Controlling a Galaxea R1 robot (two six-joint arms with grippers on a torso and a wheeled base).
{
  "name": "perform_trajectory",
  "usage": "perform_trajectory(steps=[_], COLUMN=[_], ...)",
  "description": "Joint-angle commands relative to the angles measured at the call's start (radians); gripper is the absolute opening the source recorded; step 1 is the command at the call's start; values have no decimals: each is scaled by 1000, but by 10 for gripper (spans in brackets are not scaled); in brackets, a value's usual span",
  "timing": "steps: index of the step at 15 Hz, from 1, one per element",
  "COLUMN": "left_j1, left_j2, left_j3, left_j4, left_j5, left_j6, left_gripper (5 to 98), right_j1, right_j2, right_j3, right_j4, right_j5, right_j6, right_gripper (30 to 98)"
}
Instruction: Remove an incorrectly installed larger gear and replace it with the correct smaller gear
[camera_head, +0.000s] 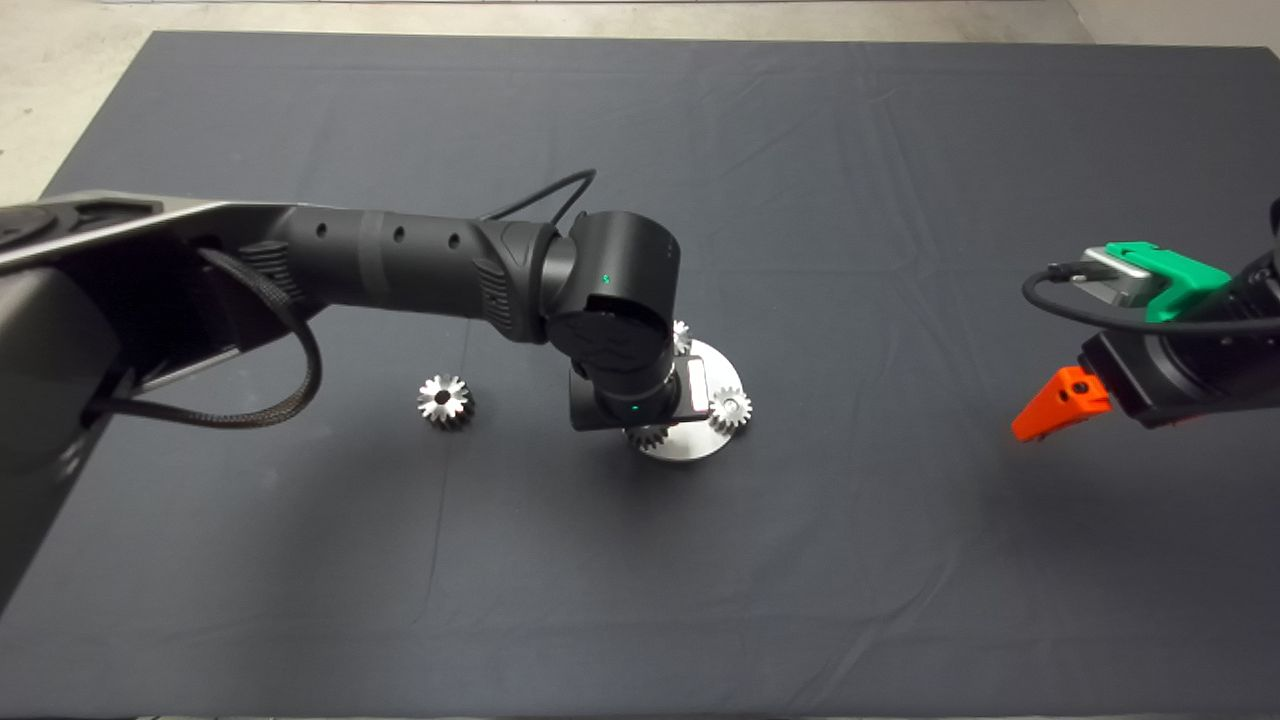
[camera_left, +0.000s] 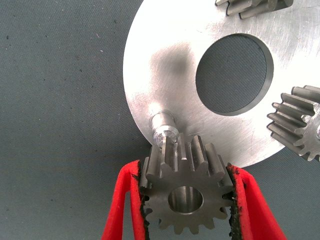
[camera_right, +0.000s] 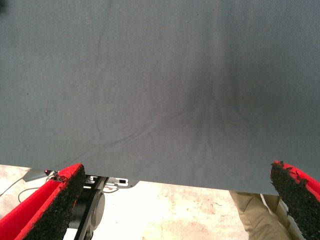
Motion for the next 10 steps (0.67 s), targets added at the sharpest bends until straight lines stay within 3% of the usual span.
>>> perform_trajectory(steps=[1, 3, 6, 8, 10], left_j1=[17, 13, 5, -28, -38], left_j2=[-14, -26, -1, 0, 0], left_j3=[6, -6, -20, -32, -43], left_j4=[44, 57, 53, 22, -12], left_j5=[58, 58, 83, 89, 89], left_j6=[-5, 6, 48, 83, 85], left_gripper=[239, 239, 239, 239, 239], right_j1=[21, 21, 20, 20, 20], right_j2=[4, 5, 28, 47, 47], right_j3=[-6, -1, -1, -7, -16], right_j4=[36, 38, 37, 35, 34], right_j5=[-98, -97, -96, -97, -98], right_j6=[-12, -12, -7, -4, -6], right_gripper=[977, 977, 977, 977, 977])
